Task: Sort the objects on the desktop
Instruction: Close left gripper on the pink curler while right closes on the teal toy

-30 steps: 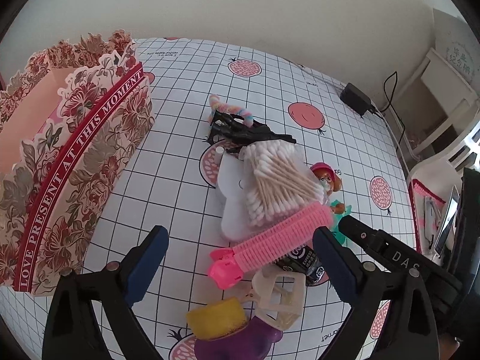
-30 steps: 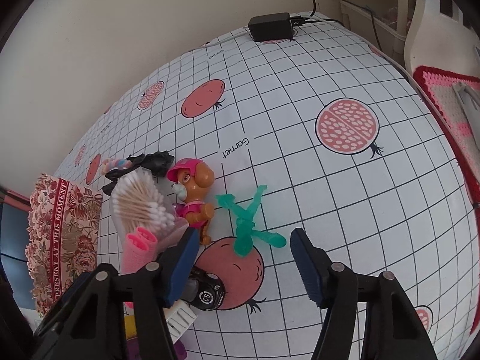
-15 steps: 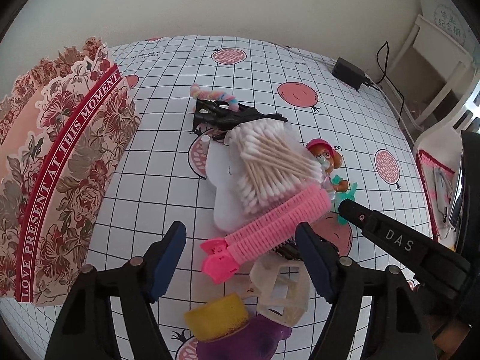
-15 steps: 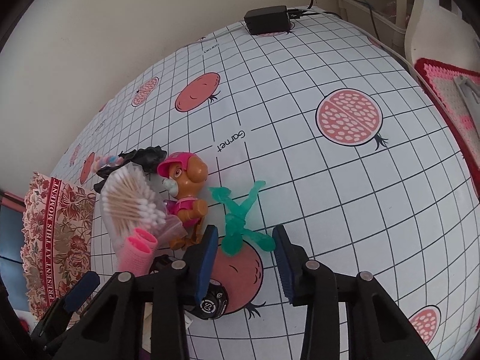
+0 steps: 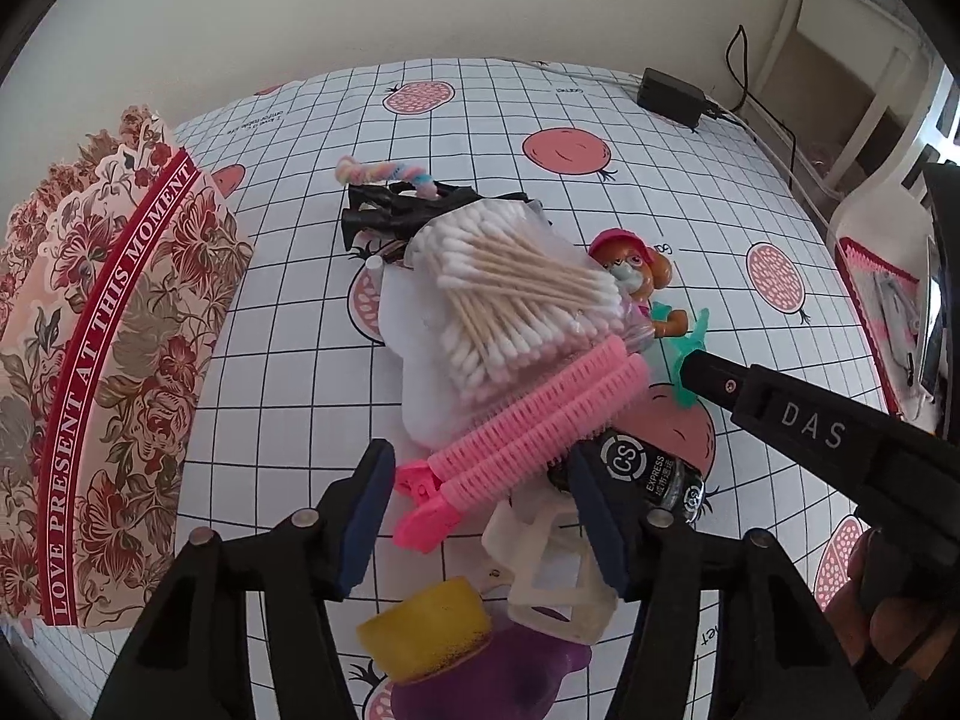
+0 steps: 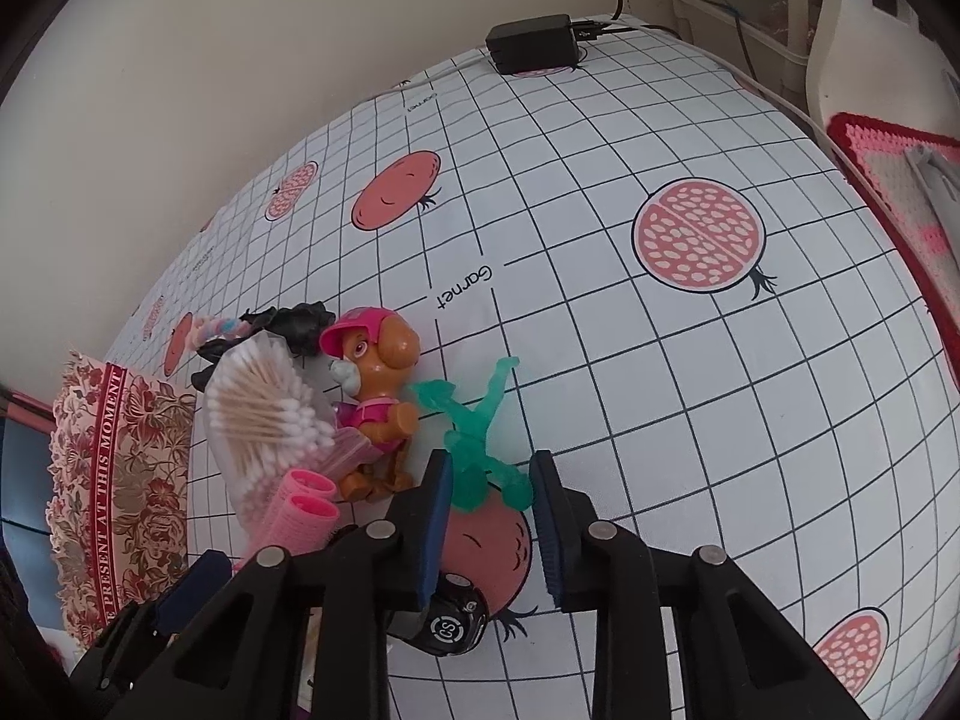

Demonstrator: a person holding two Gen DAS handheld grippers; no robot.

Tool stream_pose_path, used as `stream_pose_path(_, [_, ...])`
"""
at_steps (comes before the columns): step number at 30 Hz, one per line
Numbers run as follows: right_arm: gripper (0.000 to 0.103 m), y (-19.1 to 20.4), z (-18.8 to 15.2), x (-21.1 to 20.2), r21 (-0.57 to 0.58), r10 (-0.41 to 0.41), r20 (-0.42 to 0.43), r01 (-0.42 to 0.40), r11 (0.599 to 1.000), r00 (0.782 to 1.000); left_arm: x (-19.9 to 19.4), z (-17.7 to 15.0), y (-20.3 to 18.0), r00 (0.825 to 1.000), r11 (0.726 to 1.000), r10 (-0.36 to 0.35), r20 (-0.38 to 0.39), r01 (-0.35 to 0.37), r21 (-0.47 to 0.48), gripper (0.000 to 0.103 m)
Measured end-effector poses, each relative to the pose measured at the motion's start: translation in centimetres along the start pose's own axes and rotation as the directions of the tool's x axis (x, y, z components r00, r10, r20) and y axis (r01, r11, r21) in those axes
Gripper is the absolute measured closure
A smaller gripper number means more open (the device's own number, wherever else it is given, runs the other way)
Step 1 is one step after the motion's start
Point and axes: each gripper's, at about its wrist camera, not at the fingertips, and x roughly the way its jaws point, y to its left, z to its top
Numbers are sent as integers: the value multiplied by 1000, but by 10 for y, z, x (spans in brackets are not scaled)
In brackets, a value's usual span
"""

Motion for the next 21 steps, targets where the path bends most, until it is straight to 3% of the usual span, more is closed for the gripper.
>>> stream_pose_path(1, [77, 0, 0, -1, 4, 3, 2, -3, 1000, 1000, -1, 1, 0, 1000, 1000, -15, 1, 15, 1, 55])
stream_pose_path(5, [83, 1, 0, -3, 7, 20, 1, -20, 1000, 1000, -3, 2, -1, 1000, 1000, 1, -1, -1, 16, 60])
stream_pose_path(6, [91, 1, 0, -3, 7, 22, 3, -22, 1000, 1000, -4, 2, -1, 1000, 1000, 1, -1, -1, 16, 61])
stream_pose_path(10, [91, 1, 1, -7, 6, 28, 8, -28, 1000, 1000, -6, 3, 4, 1000, 1000, -1, 4, 1, -3, 68])
stream_pose_path(11, [91, 1, 1, -6, 8, 29, 7, -29, 1000, 1000, -7, 4, 6, 1000, 1000, -8, 7, 8, -10, 77])
stream_pose_path(21, [92, 4, 12, -36, 16, 54, 83, -56, 998, 995, -17, 8, 18, 999, 998, -18, 40, 20, -58, 89])
